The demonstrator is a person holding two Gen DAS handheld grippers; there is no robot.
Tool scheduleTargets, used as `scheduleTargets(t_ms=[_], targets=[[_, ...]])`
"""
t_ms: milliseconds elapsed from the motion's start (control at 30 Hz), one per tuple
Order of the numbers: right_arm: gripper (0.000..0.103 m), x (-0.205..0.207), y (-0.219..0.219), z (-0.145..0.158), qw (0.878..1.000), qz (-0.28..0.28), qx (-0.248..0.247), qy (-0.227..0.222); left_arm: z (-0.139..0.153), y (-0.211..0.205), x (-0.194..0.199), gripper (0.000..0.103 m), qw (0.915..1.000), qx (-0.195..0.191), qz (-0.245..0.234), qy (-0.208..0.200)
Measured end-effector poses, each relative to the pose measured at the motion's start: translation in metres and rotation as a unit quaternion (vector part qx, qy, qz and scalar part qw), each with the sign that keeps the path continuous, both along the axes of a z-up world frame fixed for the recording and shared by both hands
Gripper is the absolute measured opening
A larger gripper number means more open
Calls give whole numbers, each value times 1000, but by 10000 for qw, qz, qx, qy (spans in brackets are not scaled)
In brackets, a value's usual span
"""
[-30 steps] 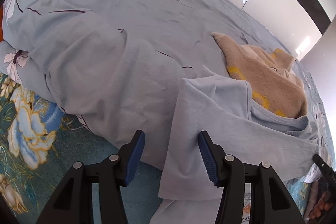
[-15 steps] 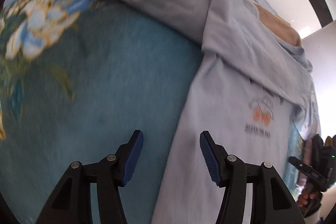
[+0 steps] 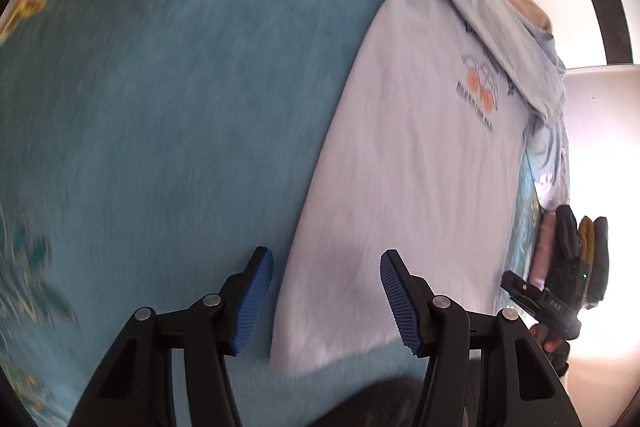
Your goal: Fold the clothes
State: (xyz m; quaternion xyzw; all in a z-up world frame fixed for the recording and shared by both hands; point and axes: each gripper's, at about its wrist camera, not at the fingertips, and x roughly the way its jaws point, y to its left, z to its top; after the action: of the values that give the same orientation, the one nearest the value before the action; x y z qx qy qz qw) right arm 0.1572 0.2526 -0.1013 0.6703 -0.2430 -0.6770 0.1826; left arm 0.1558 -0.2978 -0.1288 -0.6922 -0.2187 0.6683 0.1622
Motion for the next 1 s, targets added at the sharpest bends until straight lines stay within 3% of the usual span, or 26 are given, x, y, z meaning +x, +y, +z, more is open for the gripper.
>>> scheduleTargets(t_ms=[133, 200, 433, 467, 500, 533, 733, 1000], targets=[[32, 17, 6, -1, 9995, -155, -170, -216, 1, -7, 19, 56, 9999, 90, 46, -113], [29, 26, 8, -2, 9989, -189, -215, -384, 1, -13, 28, 48, 9997, 161, 132, -135], [18, 40, 14, -11, 9957, -558, -342, -662, -11, -32, 40, 34, 9937, 633, 786, -490], [17, 39, 14, -12, 9951, -612, -329, -700, -14, -35, 41, 28, 9919, 681, 924, -535], [11, 39, 14, -12, 9946, -664, -319, -734, -13, -36, 43, 14, 9915, 624, 1006, -542], [5, 40, 12, -11, 9945, -674, -342, -732, -13, -36, 44, 8, 9917, 533, 1030, -554], [2, 46, 10, 20, 9967, -679, -287, -342, 13, -35, 60, 3, 9903, 475, 1273, -297], [1, 66, 21, 76, 9987, -301, -231, 341, 78, -50, 84, 3, 9896, 650, 1238, 336]])
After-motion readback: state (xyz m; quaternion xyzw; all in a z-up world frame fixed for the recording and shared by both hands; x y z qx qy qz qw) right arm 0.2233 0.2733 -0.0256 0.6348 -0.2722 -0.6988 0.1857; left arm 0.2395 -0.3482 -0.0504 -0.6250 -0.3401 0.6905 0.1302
